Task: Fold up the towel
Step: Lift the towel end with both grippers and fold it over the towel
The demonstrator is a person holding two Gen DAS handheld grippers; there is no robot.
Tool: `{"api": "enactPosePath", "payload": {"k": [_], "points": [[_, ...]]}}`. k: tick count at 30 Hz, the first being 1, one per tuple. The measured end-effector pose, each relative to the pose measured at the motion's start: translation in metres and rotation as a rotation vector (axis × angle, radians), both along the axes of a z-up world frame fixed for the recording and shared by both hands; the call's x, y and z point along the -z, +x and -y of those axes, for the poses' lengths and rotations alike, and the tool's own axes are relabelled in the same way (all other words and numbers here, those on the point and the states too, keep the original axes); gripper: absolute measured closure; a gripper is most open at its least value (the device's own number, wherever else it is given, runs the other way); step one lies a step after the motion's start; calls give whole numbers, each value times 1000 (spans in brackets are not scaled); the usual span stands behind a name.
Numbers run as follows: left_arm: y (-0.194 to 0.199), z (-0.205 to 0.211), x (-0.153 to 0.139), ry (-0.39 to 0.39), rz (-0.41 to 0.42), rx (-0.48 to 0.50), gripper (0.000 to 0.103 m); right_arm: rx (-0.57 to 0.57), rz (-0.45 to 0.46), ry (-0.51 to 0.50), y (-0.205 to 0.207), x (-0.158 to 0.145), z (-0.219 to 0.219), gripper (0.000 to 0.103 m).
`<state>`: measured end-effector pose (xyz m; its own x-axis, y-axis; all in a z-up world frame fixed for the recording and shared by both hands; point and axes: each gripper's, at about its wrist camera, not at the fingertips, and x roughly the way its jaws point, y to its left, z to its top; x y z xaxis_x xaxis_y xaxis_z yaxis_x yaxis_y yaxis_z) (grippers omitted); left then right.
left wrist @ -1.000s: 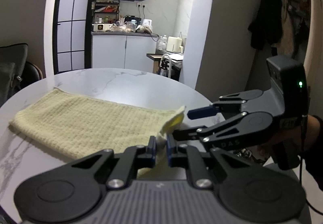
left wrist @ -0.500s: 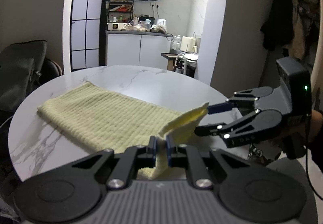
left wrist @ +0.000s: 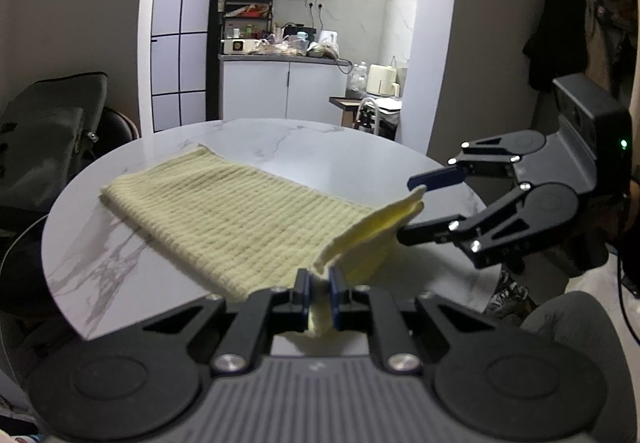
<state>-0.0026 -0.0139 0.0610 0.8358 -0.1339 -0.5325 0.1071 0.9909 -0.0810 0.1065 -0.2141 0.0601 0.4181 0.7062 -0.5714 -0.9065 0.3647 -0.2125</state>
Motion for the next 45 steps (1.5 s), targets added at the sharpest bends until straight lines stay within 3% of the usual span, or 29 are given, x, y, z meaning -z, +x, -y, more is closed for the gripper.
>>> {"api": "enactPosePath", "payload": {"k": [2,8,11,16,24,29,36,39,41,45], "points": [[-2,-4,-2,0,6,-15,92,-21,0,-12,-4,1,-3,43],[-4,-13,-2,-18,10,-67,92,-47,10,-33,-8,-4,-7,82],[-4,-13,-1,-21,13,-70,92,-56,16,-43,-10,-7,-8,86],[-6,-15,-4,-26,26,-80,92,-74,36,-73,-16,-5,-10,87],[-19,-13,-4,-3,40,-70,92,-99,90,-112,-28,2,-11,69],[-26,-13,-6,10,54,-41,92,-108,88,-103,-28,0,-10,68],[-29,-18,-10,0,69,-73,92,-122,85,-91,-28,-2,-8,69],[-29,-20,-11,-5,71,-80,92,-128,84,-86,-28,-4,-8,74],[-27,-21,-11,-8,71,-85,92,-132,83,-83,-28,-4,-7,87],[-25,-22,-12,-19,78,-85,92,-130,89,-80,-27,-5,-5,91]]}}
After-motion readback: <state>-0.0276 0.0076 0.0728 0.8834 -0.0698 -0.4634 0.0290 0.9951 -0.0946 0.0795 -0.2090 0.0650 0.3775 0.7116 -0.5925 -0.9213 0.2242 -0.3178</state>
